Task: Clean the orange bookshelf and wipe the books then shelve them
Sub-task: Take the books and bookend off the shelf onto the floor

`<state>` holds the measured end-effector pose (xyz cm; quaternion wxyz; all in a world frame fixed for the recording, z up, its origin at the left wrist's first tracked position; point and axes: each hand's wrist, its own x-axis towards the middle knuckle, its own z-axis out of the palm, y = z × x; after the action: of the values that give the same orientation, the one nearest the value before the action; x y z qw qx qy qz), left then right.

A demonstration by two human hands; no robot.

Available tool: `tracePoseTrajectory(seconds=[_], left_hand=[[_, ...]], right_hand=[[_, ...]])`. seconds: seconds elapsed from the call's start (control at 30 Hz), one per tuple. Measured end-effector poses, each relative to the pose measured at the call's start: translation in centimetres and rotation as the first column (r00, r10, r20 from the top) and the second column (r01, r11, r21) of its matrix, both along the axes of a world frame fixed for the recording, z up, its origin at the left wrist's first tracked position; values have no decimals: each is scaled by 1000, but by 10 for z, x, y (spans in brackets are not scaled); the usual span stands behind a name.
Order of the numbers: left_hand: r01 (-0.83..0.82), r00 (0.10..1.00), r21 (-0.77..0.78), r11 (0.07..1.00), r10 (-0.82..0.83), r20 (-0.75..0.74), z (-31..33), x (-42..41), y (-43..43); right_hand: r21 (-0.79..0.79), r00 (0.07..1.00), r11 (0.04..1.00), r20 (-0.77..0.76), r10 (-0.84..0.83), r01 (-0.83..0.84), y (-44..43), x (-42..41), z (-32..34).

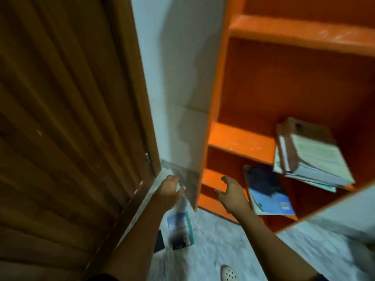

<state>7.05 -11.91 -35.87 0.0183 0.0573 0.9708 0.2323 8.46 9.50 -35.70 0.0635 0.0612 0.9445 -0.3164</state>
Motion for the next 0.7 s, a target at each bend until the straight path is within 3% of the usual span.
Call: tracePoseTrajectory(seconds=[0.07, 0.3, 0.43, 0.53, 0.7], left_hand=[[106, 986, 87, 991, -115, 117, 28, -10, 28], [309, 947, 239, 921, -321, 13, 90, -40, 154], [330, 931, 352, 876, -364, 34, 93, -56, 225], [308, 924, 406, 860, -372, 86, 81, -68, 271], [168, 924, 539, 826, -323, 206, 49, -81, 329]], right_hand=[[-13, 995, 998, -76, -64, 64, 18, 7, 30], [-119, 871, 945, -367, -326, 303, 120, 26, 105], [-150, 783, 879, -405, -473, 453, 200, 29, 114], [-159, 764, 838, -348, -543, 523, 254, 22, 101], [-231, 849, 842, -102, -519, 487, 300, 4, 67]])
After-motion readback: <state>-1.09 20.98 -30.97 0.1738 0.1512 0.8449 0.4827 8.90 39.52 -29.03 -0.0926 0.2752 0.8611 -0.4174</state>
